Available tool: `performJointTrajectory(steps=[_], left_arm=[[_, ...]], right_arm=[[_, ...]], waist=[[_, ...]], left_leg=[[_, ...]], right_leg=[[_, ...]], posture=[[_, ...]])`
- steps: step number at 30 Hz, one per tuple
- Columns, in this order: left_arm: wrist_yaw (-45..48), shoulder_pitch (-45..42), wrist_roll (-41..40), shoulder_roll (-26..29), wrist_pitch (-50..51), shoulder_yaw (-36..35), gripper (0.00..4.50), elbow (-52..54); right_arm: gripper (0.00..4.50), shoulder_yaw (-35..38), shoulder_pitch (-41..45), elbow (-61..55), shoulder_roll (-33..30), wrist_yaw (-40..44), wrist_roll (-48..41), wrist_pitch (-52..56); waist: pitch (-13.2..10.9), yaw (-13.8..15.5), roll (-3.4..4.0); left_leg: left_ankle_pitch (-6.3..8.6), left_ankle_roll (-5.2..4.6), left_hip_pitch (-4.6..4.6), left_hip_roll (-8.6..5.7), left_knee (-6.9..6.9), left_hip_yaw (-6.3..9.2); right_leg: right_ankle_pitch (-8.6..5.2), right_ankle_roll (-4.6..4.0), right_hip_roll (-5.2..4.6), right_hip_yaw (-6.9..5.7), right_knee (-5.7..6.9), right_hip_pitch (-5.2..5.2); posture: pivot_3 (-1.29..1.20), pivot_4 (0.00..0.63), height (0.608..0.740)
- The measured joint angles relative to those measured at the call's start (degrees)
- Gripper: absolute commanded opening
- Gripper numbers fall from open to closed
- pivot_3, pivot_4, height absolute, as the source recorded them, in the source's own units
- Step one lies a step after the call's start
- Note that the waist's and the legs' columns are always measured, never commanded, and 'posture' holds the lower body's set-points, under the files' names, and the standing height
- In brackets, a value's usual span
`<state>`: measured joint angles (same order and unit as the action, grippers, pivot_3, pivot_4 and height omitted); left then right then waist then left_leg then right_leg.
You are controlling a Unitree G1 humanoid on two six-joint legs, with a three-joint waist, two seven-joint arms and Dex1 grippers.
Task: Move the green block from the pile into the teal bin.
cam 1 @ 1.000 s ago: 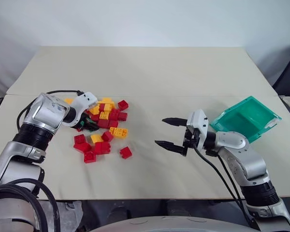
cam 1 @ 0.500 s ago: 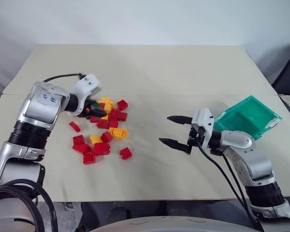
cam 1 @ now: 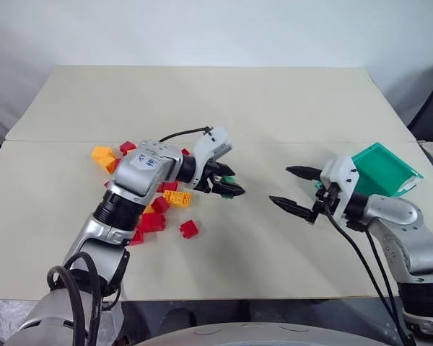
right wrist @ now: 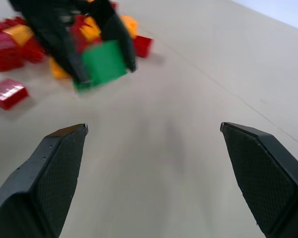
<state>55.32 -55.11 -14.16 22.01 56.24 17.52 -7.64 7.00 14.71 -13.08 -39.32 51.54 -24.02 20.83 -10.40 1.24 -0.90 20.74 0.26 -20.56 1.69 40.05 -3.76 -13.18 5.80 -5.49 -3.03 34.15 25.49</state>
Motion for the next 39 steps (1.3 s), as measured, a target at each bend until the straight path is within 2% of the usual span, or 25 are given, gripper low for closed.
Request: performJointTrajectory(steps=[4, 11, 16, 20, 22, 24, 28, 33, 39], left_arm=[[0.90, 0.01, -0.56, -0.12, -1.17, 0.41, 4.48, 0.50], [1.69, 8.31, -1.68, 6.45, -7.45, -3.91, 4.48, 6.16], [4.41, 17.83, -4.94, 16.78, -12.50, -16.22, 4.48, 6.71], [7.06, 27.49, -10.80, 18.09, -21.60, -29.28, 4.48, 8.67], [8.45, 31.56, -11.96, 20.14, -24.41, -33.22, 4.48, 8.90], [8.70, 34.20, -14.53, 20.51, -25.92, -37.91, 4.48, 9.33], [12.62, 39.59, -20.69, 19.26, -31.96, -46.40, 4.48, 10.06], [19.49, 48.82, -20.93, 20.00, -39.96, -46.91, 4.48, 11.42], [19.88, 51.32, -23.75, 19.22, -43.87, -48.84, 4.48, 12.25]], right_arm=[[4.50, 2.57, -1.18, -0.12, -1.42, -0.06, -0.12, 0.04], [4.50, 4.65, -6.58, -4.19, -3.48, 0.23, -2.02, 2.54], [4.50, 11.24, -12.90, -7.78, -7.88, 1.53, -4.69, 5.90], [4.50, 10.51, -12.64, -12.41, -8.17, 0.39, -6.97, 9.72], [4.50, 8.54, -11.39, -14.21, -7.79, -1.24, -7.26, 11.36], [4.50, 4.81, -7.49, -14.79, -5.47, -4.40, -7.24, 14.19], [4.50, -7.01, 3.29, -14.75, 3.95, -14.22, -4.73, 21.95], [4.50, -16.95, 7.67, -12.04, 12.73, -22.87, 0.19, 27.25], [4.50, -19.55, 11.98, -6.47, 18.46, -26.71, 3.22, 29.02]], waist=[[0.00, 0.08, 0.00], [0.00, -0.01, 0.03], [-0.01, 0.09, 0.04], [-0.01, 0.05, 0.04], [-0.01, -0.03, 0.03], [-0.01, -0.04, 0.03], [0.01, -1.16, -0.03], [0.01, -1.20, -0.03], [0.01, -1.53, -0.02]], left_leg=[[0.00, 0.00, 0.00, -0.01, 0.01, 0.00], [0.00, 0.00, 0.04, 0.02, -0.02, 0.01], [0.02, -0.02, 0.05, 0.04, -0.01, 0.01], [0.04, -0.03, 0.09, 0.04, 0.00, 0.00], [0.05, 0.00, 0.09, 0.06, 0.00, 0.01], [0.05, 0.00, 0.14, 0.05, 0.01, -0.01], [0.03, 0.05, 0.27, 0.13, -0.01, 0.02], [0.04, 0.08, 0.12, 0.10, -0.03, 0.04], [0.09, 0.00, 0.12, 0.09, -0.05, 0.01]], right_leg=[[0.01, 0.01, -0.01, 0.02, -0.01, 0.00], [0.01, 0.01, 0.00, 0.05, -0.01, 0.00], [0.01, 0.00, -0.02, 0.03, -0.02, -0.02], [0.01, -0.01, -0.08, 0.04, -0.02, -0.04], [0.00, -0.03, -0.06, 0.00, -0.03, -0.04], [0.01, -0.04, -0.08, 0.03, -0.06, -0.04], [0.00, -0.22, -0.13, 0.02, 0.04, -0.02], [-0.06, -0.33, -0.14, -0.10, 0.18, 0.04], [-0.03, -0.28, -0.18, -0.09, 0.13, 0.05]], posture=[[0.00, 0.150, 0.740], [0.00, 0.150, 0.740], [0.00, 0.150, 0.740], [0.00, 0.150, 0.740], [0.00, 0.150, 0.740], [0.00, 0.150, 0.740], [0.00, 0.150, 0.740], [0.00, 0.150, 0.740], [0.00, 0.150, 0.740]])
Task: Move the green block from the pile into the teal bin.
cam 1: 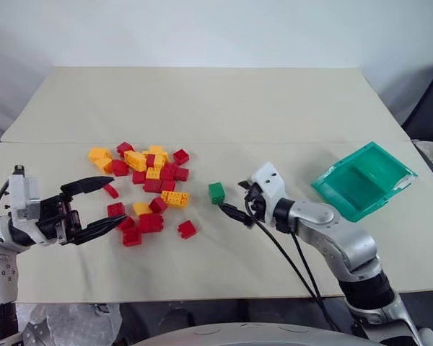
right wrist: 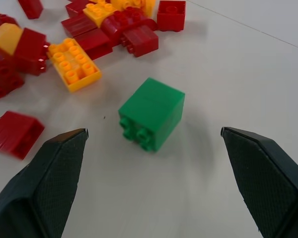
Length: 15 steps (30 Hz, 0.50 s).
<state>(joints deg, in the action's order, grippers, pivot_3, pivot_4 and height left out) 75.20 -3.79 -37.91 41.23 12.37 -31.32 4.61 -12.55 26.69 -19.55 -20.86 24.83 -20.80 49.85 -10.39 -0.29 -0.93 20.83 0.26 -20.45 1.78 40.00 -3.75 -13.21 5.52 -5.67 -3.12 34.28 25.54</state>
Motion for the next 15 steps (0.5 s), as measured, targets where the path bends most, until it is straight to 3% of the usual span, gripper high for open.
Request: performJointTrajectory(steps=[12, 15], left_arm=[[-2.68, 0.42, -1.00, -0.10, -0.94, 1.13, 4.48, 1.78], [-3.11, 0.06, -0.99, -0.10, -1.53, 2.11, 4.50, 1.72]], right_arm=[[4.50, -3.36, 6.47, 13.01, 9.48, -0.76, 3.09, -1.14], [3.90, -4.92, 6.90, 14.07, 9.29, -0.76, 4.88, -0.57]], waist=[[0.00, -1.31, 0.01], [-0.01, -1.37, 0.02]], left_leg=[[0.01, 0.01, -0.01, 0.06, -0.04, 0.01], [0.01, 0.02, -0.02, 0.06, -0.07, 0.02]], right_leg=[[0.00, -0.01, 0.05, -0.04, -0.03, 0.00], [0.00, -0.01, 0.04, -0.04, -0.06, 0.02]], posture=[[0.00, 0.150, 0.740], [0.00, 0.150, 0.740]])
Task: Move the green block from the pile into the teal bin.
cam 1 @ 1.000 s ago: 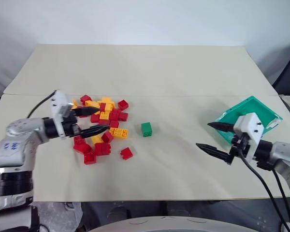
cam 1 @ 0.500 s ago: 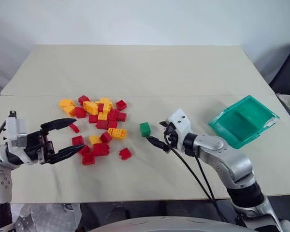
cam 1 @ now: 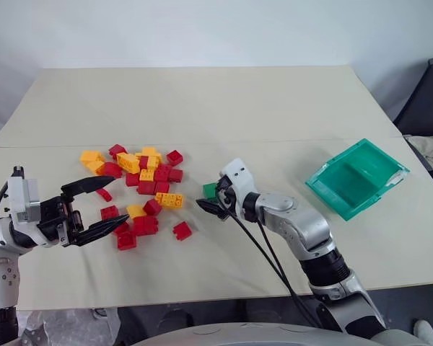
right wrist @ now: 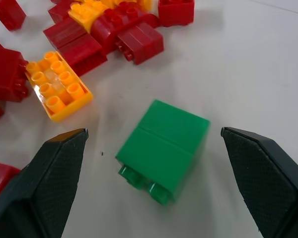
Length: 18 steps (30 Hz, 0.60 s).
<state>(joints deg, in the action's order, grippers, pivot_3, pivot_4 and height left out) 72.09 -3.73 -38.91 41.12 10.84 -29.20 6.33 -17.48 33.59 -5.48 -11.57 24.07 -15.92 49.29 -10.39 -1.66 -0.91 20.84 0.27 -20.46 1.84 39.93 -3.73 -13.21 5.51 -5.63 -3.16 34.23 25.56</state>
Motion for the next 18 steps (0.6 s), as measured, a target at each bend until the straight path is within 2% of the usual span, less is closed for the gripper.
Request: performJointTrajectory(steps=[7, 15, 18], left_arm=[[-0.41, -2.62, 0.01, -0.23, -1.02, 2.95, 4.50, -0.54], [-3.70, -4.61, 0.64, -5.18, -1.61, 8.47, 4.50, -0.52], [-4.67, -8.52, 2.11, -8.31, -2.57, 12.71, 4.50, -0.75]], right_arm=[[1.51, 1.81, -1.73, -3.65, -1.78, -0.47, 1.60, 0.80], [1.43, 14.86, -9.89, -15.89, -7.72, 3.77, -6.21, 0.89], [1.43, 20.85, -13.87, -22.03, -13.45, 5.82, -9.31, 1.20]], waist=[[0.00, 0.05, 0.00], [0.00, 0.20, 0.00], [-0.03, 0.98, 0.05]], left_leg=[[0.03, 0.02, -0.03, 0.00, 0.00, 0.01], [0.26, -0.33, -0.12, -0.02, -0.02, -0.01], [0.27, -0.35, -0.15, -0.06, 0.01, 0.00]], right_leg=[[0.00, 0.01, -0.02, -0.01, -0.07, 0.00], [0.04, 0.07, -0.01, -0.03, -0.23, -0.01], [0.06, 0.10, -0.01, -0.08, -0.30, -0.04]], posture=[[0.00, 0.150, 0.740], [0.00, 0.150, 0.740], [0.00, 0.150, 0.740]])
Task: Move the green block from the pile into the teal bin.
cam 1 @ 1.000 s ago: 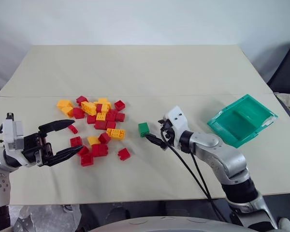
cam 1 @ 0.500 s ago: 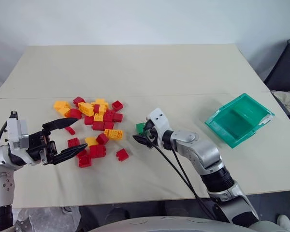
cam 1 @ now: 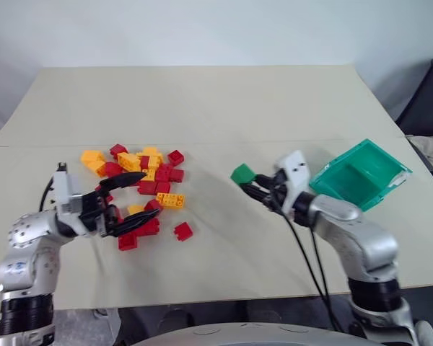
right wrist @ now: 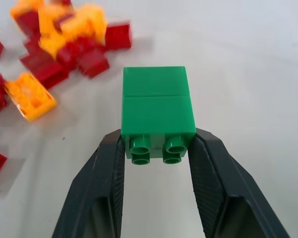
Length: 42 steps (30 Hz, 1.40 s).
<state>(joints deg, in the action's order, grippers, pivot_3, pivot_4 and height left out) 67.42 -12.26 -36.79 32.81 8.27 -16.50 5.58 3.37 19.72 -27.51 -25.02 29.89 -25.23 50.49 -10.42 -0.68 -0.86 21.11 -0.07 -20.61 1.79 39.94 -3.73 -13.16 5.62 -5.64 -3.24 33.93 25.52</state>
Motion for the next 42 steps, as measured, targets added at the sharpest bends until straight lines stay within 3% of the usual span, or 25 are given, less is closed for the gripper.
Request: performJointTrajectory(steps=[7, 12, 17, 19, 26, 32, 37, 42], left_arm=[[-3.09, -9.72, 8.27, -5.75, -3.40, 11.09, 4.50, -4.65], [-4.55, -17.84, 12.55, -9.43, -3.40, 17.85, 4.50, -8.06], [-4.48, -20.53, 15.57, -8.78, -2.30, 21.22, 4.50, -8.90], [-4.48, -20.92, 16.40, -7.80, -0.60, 22.22, 4.50, -8.96], [-4.71, -21.88, 14.61, -6.61, 4.00, 20.59, 4.50, -10.48], [-11.60, -21.70, 10.20, -5.17, 13.22, 13.52, 4.50, -9.07], [-13.32, -13.66, 5.56, 2.47, 18.14, 3.32, 4.50, -3.26], [-11.04, -3.70, 5.55, 9.92, 16.24, -3.36, 4.50, -2.16]], right_arm=[[1.43, 13.77, -3.97, -3.94, -10.99, -0.33, -1.69, 3.64], [1.43, 21.81, -7.40, 1.75, -22.01, 1.86, 0.24, 2.46], [1.43, 23.82, -7.76, 6.65, -27.05, 3.05, 2.42, -0.10], [2.19, 23.74, -7.75, 8.69, -27.94, 3.19, 3.13, -0.48], [4.47, 19.94, -6.06, 14.14, -29.17, 5.11, 3.31, -0.53], [4.47, 19.18, -3.62, 13.68, -30.49, 8.15, 2.28, -1.75], [4.47, 13.56, -2.63, 6.58, -29.81, 15.83, -3.68, -3.39], [4.47, 4.23, -4.07, 6.89, -30.33, 25.53, -2.02, -13.29]], waist=[[0.01, 0.85, -0.01], [0.00, 1.33, 0.01], [0.00, 0.69, 0.02], [0.00, 0.73, 0.02], [-0.02, 0.75, 0.04], [-0.02, 0.69, 0.05], [-0.03, 0.08, 0.07], [-0.04, 0.74, 0.06]], left_leg=[[0.00, -0.02, 0.01, -0.04, 0.07, -0.06], [0.00, -0.08, -0.02, -0.09, 0.09, -0.12], [0.01, -0.10, 0.07, -0.04, 0.04, -0.17], [0.01, -0.10, 0.07, -0.05, 0.07, -0.17], [-0.01, -0.12, 0.06, -0.06, 0.09, -0.15], [-0.02, -0.10, 0.03, -0.04, 0.10, -0.12], [-0.03, 0.02, 0.21, 0.03, -0.05, 0.00], [0.07, -0.12, 0.16, -0.09, 0.08, -0.02]], right_leg=[[0.06, 0.10, 0.07, 0.05, -0.05, -0.06], [0.11, 0.18, 0.07, 0.14, -0.14, -0.07], [0.11, 0.19, 0.15, 0.22, -0.12, -0.07], [0.11, 0.19, 0.15, 0.24, -0.10, -0.07], [0.12, 0.21, 0.14, 0.27, -0.10, -0.06], [0.13, 0.24, 0.13, 0.26, -0.11, -0.06], [0.09, 0.17, 0.25, 0.32, -0.10, -0.04], [0.10, 0.17, 0.11, 0.34, -0.12, -0.06]], posture=[[0.00, 0.150, 0.740], [0.00, 0.150, 0.740], [0.00, 0.150, 0.740], [0.00, 0.150, 0.740], [0.00, 0.150, 0.740], [0.00, 0.150, 0.740], [0.00, 0.150, 0.740], [0.00, 0.150, 0.740]])
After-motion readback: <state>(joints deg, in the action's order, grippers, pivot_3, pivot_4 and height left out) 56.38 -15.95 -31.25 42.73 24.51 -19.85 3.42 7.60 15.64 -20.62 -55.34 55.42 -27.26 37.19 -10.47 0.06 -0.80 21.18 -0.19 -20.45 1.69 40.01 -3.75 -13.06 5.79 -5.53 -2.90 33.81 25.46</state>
